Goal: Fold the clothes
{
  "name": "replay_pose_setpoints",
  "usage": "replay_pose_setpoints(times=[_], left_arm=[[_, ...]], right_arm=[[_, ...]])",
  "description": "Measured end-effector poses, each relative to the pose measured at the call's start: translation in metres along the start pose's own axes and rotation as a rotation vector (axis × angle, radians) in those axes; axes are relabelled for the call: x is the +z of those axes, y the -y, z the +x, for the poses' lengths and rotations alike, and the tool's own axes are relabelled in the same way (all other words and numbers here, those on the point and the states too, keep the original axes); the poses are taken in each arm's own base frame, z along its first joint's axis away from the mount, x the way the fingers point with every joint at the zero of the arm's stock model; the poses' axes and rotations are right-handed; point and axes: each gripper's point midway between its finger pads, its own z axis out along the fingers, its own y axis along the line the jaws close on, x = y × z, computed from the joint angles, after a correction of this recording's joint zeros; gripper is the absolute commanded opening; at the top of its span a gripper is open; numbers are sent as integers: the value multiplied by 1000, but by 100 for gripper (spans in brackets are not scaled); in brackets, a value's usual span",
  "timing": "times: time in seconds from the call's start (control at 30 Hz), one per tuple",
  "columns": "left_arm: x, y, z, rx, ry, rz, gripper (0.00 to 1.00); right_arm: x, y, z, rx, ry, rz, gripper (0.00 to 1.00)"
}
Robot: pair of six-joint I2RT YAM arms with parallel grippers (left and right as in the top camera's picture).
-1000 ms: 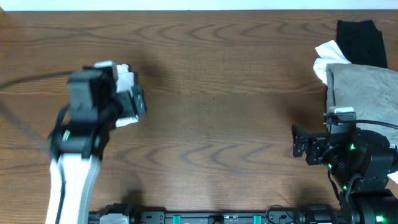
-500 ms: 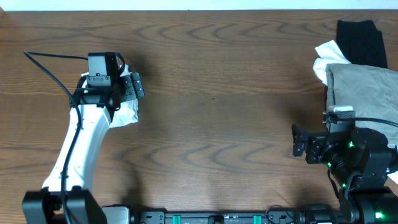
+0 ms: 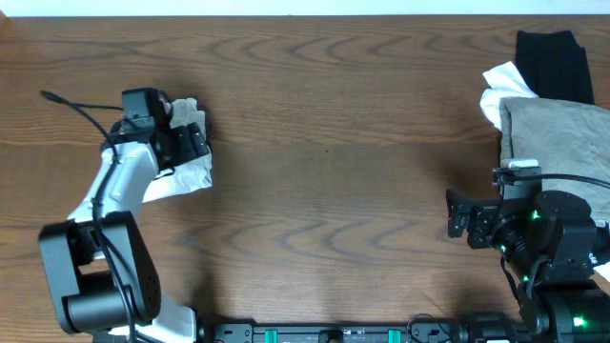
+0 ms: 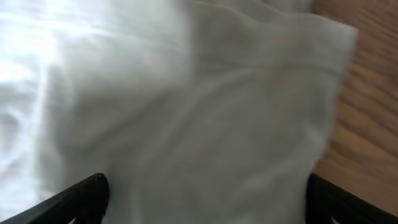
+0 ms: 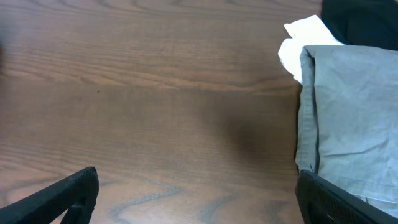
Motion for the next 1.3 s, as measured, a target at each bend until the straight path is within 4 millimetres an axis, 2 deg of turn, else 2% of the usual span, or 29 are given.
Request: replay_pose_setpoints(times=[0.1, 0.27, 0.5, 0.6, 0.8, 0.9, 1.17, 1.3], left_arm=[[9, -8, 2, -29, -19, 5, 98], [24, -8, 9, -34, -57, 15, 98], [29, -13, 5, -45, -44, 5, 99], [31, -26, -1, -63, -20, -28, 99], [31, -71, -16, -152, 35, -99, 100], [31, -84, -23, -175, 63, -117, 100], [29, -88, -53, -108, 183, -131, 99], [29, -88, -56, -84, 194, -131, 97]], right_arm=[[0, 0, 0, 0, 0, 1, 99], [0, 0, 0, 0, 0, 1, 99], [0, 0, 0, 0, 0, 1, 99], [0, 0, 0, 0, 0, 1, 99], [0, 0, 0, 0, 2, 1, 99], [0, 0, -1, 0, 3, 1, 99], [0, 0, -1, 0, 3, 1, 99], [0, 0, -1, 0, 3, 1, 99]])
